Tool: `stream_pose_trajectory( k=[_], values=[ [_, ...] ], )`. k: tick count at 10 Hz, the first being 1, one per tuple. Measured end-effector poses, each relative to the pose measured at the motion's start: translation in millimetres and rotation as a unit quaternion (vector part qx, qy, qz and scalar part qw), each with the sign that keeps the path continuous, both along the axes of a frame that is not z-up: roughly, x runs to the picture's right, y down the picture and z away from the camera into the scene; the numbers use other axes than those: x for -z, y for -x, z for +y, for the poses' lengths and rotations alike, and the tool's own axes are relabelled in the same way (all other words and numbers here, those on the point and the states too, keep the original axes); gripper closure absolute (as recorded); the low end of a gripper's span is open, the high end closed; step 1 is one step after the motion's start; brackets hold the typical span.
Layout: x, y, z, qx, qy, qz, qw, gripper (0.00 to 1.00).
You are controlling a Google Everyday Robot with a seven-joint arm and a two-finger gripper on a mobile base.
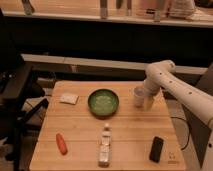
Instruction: Place the ceramic cup in the ceramic bowl
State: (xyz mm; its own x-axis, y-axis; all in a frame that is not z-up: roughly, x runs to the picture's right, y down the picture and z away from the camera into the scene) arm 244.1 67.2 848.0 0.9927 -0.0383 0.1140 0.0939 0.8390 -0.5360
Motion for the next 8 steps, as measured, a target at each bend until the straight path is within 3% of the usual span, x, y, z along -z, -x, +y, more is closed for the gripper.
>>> stream_pose_trajectory(
  k=[5,6,8],
  values=[
    [3.7,8,-5,0.003,0.004,0.0,1.0,0.93],
    [9.6,11,-12,0.004,0.005,0.0,1.0,0.98],
    [21.0,24,-27,0.017,0.0,-0.006,0.9998,1.0]
  ],
)
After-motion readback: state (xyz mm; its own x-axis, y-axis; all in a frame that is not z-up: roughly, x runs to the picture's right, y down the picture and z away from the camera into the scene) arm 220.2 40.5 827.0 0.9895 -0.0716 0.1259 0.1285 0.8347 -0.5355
